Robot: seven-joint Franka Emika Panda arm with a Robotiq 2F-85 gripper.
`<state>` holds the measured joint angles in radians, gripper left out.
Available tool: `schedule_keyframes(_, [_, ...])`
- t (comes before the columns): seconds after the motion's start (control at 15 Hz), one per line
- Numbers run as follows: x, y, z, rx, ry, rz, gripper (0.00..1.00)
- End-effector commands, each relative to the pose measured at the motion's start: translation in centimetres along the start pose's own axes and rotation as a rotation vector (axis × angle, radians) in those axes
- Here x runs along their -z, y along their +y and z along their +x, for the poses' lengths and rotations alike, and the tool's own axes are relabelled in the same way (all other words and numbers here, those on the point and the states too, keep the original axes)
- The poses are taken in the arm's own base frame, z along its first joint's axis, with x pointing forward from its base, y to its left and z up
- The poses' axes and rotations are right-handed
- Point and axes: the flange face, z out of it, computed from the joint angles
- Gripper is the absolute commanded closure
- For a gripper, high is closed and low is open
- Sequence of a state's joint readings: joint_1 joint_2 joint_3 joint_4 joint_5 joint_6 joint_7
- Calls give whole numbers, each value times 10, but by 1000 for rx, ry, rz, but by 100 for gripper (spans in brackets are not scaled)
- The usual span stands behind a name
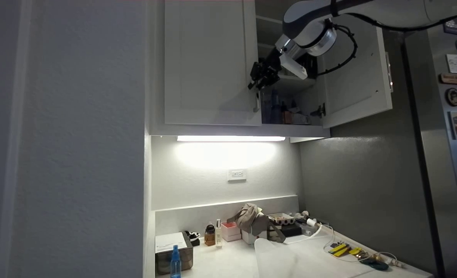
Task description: Open the top right and left cupboard doors
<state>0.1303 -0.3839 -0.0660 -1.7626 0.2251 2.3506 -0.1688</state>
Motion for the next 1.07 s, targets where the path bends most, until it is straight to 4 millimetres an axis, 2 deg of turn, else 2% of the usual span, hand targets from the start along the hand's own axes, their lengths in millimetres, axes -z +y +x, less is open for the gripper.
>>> schedule_keyframes(0.0, [15,-23,1,29,-55,94,84])
schedule_keyframes(0.33, [33,-42,-3,62,-103,133,84])
schedule_keyframes(1.0, [77,-103,-20,173,-192,220,84])
